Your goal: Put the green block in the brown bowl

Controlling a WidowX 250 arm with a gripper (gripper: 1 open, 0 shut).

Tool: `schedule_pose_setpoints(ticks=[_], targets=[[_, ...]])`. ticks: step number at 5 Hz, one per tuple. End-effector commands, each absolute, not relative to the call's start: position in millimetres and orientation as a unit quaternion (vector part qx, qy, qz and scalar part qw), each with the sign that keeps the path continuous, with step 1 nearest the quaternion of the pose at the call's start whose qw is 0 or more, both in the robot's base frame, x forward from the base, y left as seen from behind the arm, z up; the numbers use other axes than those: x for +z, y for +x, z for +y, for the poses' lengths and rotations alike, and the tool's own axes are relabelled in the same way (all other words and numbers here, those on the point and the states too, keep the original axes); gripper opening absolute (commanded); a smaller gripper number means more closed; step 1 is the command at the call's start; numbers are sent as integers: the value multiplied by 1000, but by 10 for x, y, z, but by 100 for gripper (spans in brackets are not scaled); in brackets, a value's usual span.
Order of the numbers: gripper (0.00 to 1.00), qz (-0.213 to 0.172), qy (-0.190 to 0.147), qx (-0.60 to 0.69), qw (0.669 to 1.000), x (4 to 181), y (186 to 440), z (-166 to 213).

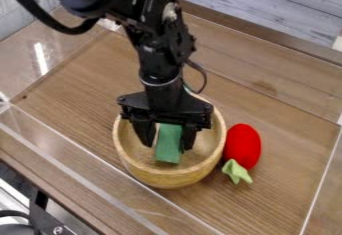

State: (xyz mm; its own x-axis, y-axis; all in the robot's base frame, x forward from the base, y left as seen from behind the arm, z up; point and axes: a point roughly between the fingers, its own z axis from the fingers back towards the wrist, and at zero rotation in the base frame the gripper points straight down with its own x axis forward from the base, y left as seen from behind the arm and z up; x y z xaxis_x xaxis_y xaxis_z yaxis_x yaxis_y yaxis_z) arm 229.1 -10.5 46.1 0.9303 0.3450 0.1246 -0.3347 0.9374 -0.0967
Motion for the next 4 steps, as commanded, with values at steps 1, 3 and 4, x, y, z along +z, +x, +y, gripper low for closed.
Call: schedule_pose_setpoints(ticks=[1,3,4], targets=[[100,-99,-49,168,980,709,2424,-153],[100,-115,-64,173,976,1020,2624,-204],[100,-114,-62,173,976,1027,2673,-230]])
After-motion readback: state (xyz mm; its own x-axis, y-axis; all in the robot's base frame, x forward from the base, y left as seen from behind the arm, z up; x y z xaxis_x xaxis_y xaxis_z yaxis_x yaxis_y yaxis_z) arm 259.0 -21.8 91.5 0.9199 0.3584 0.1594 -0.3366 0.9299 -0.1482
